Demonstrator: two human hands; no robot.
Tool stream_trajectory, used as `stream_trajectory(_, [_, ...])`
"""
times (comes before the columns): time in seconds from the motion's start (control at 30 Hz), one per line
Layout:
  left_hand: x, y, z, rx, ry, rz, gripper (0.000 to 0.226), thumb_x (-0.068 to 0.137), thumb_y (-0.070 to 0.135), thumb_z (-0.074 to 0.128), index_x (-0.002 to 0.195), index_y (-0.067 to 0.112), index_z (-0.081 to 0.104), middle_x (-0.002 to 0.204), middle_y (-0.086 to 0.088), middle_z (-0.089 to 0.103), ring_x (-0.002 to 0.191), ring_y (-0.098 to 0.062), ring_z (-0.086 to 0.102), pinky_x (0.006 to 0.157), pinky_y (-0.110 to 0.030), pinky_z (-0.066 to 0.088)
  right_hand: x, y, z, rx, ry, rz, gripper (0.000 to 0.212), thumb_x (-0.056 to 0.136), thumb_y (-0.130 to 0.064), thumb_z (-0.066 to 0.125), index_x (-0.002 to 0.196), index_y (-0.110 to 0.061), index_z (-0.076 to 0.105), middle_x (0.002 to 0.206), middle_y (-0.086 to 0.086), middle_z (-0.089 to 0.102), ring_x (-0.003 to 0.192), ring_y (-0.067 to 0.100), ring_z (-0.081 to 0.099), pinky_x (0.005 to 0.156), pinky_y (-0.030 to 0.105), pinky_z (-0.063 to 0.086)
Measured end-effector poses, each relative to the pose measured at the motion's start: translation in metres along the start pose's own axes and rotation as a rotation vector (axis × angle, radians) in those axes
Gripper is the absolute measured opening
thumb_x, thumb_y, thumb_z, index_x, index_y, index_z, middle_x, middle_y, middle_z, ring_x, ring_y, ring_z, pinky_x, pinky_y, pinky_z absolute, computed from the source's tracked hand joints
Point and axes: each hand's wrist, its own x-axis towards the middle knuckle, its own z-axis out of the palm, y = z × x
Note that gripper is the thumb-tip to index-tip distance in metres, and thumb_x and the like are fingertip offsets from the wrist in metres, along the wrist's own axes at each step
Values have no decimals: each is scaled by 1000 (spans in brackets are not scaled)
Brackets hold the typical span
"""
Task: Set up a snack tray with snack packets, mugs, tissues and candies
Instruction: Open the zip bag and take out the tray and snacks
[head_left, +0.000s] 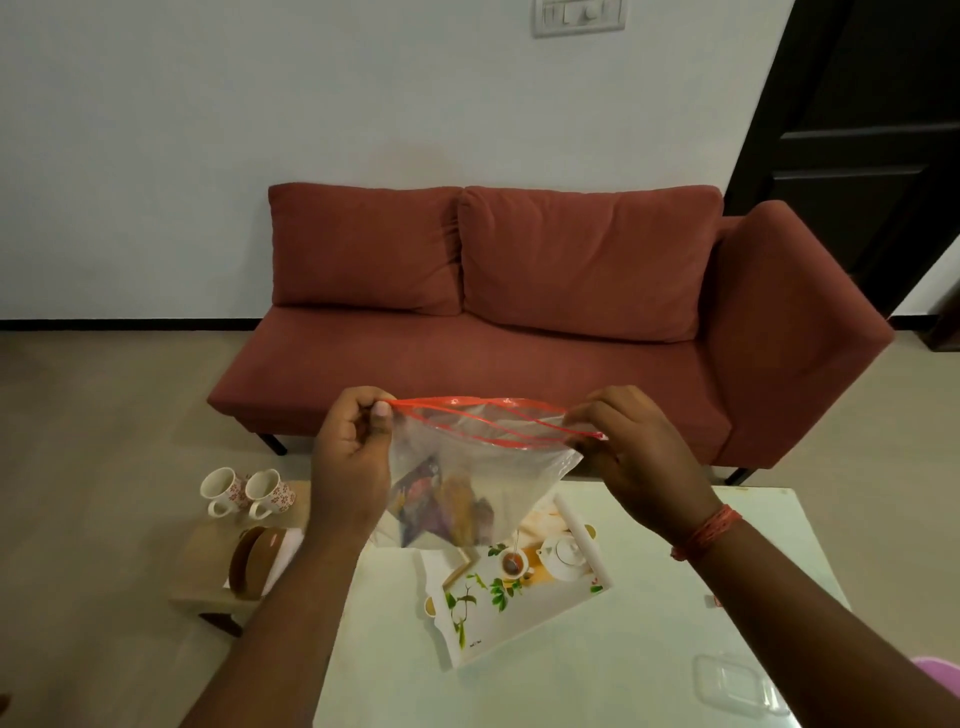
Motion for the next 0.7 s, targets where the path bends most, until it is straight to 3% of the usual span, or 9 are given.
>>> stream_trajectory(0.07, [-3,4,3,24,-39,24,27,100,9,50,86,32,56,81,20,63,78,6,56,74,-7,43,2,-11,0,-1,-23,-52,17,86,-24,67,102,-17,68,100,-2,63,94,22,55,78,40,48])
stream_trajectory(0.27, [-9,14,11,28,-106,16,25,100,13,48,87,32,57,85,10,61,80,4,57,72,-7,45,7,-44,5,-82,-109,-159,24,86,-37,65,104,-21,70,98,-2,60,88,18,53,71,32,47])
stream_trajectory(0.43, [-13,19,18,27,-118,-16,23,100,15,49,87,32,57,85,9,63,80,2,58,73,-10,47,0,-61,16,-245,-201,-62,25,79,-47,69,91,-25,68,93,-1,50,82,18,48,66,34,48])
stream_trajectory(0.57, [-16,17,19,42,-138,-22,22,100,16,49,88,32,57,86,9,63,82,1,58,72,-10,47,-10,-63,23,-426,-274,3,28,78,-55,65,95,-32,68,121,4,56,105,29,53,78,43,47])
stream_trajectory(0.7, [-17,10,12,42,-255,39,19,101,16,47,92,28,58,86,6,62,83,-7,59,73,-12,47,-6,-57,9,-333,-277,-55,49,81,-77,42,105,-40,65,149,8,37,135,34,35,103,55,32])
